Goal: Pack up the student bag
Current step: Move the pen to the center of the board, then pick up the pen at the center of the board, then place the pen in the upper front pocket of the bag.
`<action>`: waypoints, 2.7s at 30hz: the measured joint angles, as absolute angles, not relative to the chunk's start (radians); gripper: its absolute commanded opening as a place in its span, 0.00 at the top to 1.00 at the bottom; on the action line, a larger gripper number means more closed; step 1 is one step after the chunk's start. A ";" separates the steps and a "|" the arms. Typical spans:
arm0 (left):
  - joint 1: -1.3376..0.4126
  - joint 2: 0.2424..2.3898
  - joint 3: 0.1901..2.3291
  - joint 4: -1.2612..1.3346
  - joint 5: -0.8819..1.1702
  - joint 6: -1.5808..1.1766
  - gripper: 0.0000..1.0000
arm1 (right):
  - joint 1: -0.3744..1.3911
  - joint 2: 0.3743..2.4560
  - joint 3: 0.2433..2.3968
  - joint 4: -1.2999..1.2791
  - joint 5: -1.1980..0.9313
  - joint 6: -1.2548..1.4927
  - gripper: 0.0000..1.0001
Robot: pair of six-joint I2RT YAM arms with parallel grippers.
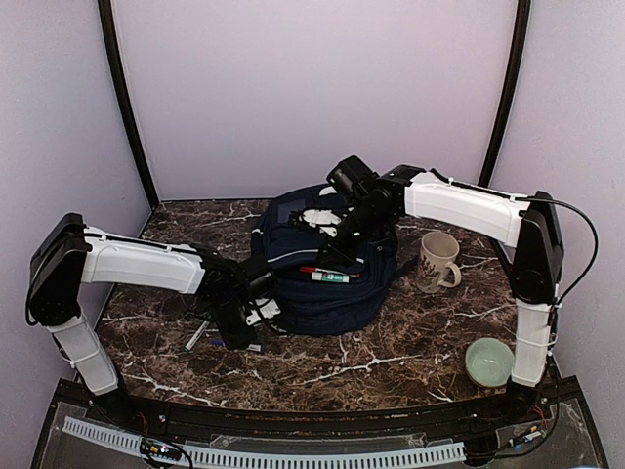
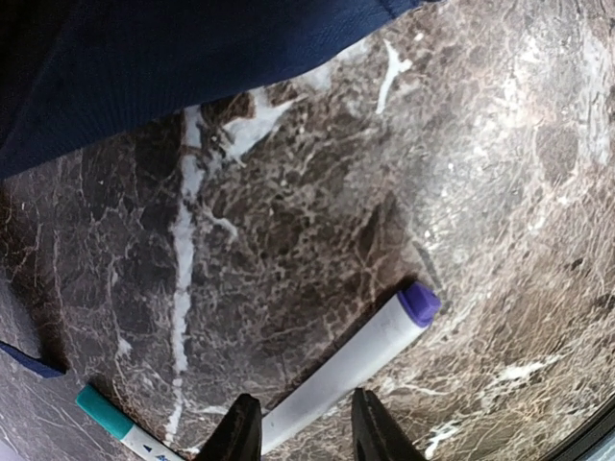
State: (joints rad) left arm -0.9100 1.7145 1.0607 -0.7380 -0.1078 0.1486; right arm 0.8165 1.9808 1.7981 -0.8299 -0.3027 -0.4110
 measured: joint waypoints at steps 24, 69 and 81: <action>-0.877 1.771 1.081 -0.770 0.022 0.173 0.80 | 0.820 1.985 1.795 -0.830 -0.303 -0.414 1.00; -1.187 1.868 1.214 -0.769 0.016 -0.022 0.88 | 0.822 1.986 1.793 -0.831 -0.297 -0.415 1.00; -1.200 1.868 1.504 -0.891 -0.128 0.059 0.95 | 0.830 1.986 1.829 -0.858 -0.245 -0.436 1.00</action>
State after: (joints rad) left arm -1.1995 1.8679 1.5040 -0.8913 -0.1280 0.0593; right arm 0.8299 1.9858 1.8286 -0.8577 -0.2447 -0.4358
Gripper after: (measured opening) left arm 0.129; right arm 0.032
